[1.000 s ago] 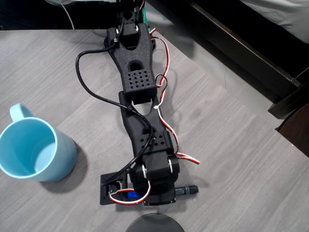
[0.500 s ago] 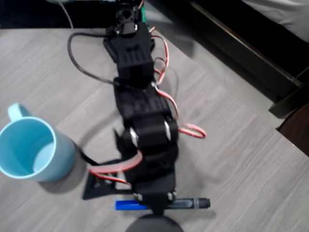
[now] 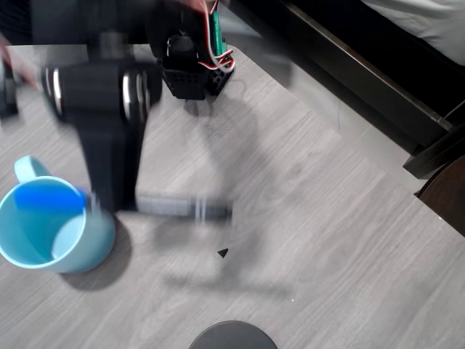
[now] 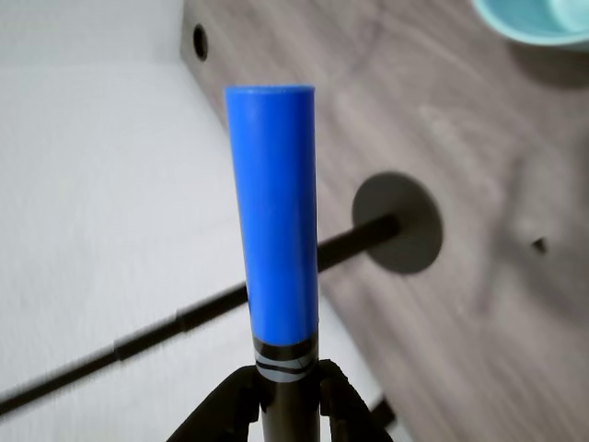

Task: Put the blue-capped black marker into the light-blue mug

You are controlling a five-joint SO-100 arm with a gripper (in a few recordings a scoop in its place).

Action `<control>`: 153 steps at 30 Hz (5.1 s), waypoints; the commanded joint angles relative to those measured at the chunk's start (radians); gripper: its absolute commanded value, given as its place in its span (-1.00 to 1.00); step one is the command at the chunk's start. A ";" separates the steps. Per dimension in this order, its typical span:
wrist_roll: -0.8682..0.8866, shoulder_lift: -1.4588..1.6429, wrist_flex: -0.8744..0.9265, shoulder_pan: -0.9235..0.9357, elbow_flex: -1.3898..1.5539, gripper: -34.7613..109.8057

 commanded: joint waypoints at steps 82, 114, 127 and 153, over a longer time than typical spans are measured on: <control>-0.026 0.994 -0.819 -0.150 1.898 -0.52; -0.092 1.603 -0.687 -0.167 2.516 -0.52; -0.092 1.603 -0.563 -0.163 2.517 -0.52; -0.091 1.603 -0.546 -0.166 2.517 -0.52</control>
